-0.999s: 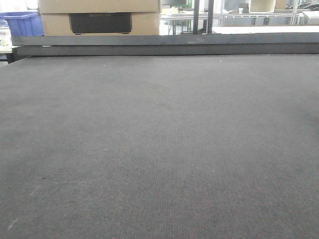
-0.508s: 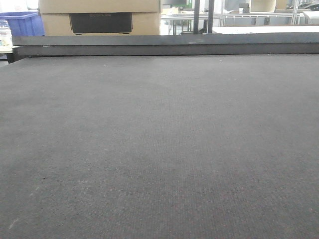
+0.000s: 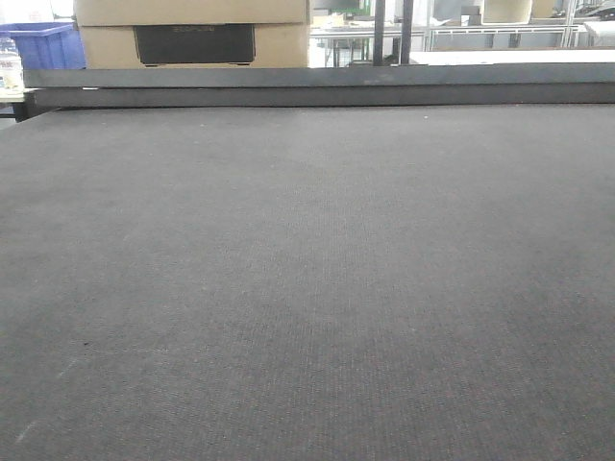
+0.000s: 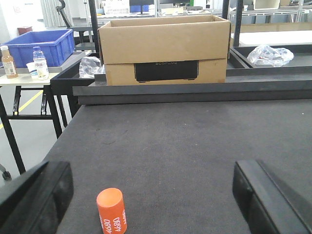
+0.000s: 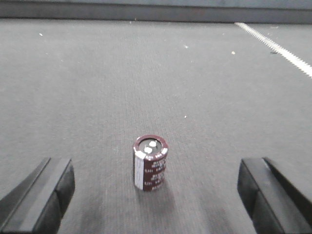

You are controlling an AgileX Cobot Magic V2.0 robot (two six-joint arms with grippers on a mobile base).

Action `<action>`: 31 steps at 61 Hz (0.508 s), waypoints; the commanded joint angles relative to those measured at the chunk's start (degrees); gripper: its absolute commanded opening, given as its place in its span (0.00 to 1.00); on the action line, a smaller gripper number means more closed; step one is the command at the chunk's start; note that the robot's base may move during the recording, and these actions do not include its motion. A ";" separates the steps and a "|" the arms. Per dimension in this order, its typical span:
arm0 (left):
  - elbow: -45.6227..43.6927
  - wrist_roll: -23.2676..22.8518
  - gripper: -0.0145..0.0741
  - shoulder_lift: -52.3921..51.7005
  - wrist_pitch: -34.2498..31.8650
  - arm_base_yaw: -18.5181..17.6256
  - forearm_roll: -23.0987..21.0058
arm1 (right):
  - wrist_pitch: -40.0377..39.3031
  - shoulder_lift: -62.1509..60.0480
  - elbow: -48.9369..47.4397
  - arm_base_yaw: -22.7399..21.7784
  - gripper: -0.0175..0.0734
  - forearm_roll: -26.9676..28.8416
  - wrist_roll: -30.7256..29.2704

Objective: Place cylindrical capacitor in blue bin on shelf
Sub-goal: 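Lower right gripper over brown capacitor and left gripper toward orange cylinder, then close right gripper on the brown capacitor and lift it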

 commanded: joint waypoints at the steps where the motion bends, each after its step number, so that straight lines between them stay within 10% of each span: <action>1: -0.33 -0.06 0.81 0.10 -1.43 -0.39 0.13 | -4.56 3.11 -1.93 -0.35 0.82 1.70 -0.01; 31: -0.33 -0.06 0.81 0.10 -1.43 -0.39 0.13 | -6.20 17.32 -13.35 -0.35 0.82 4.90 -0.01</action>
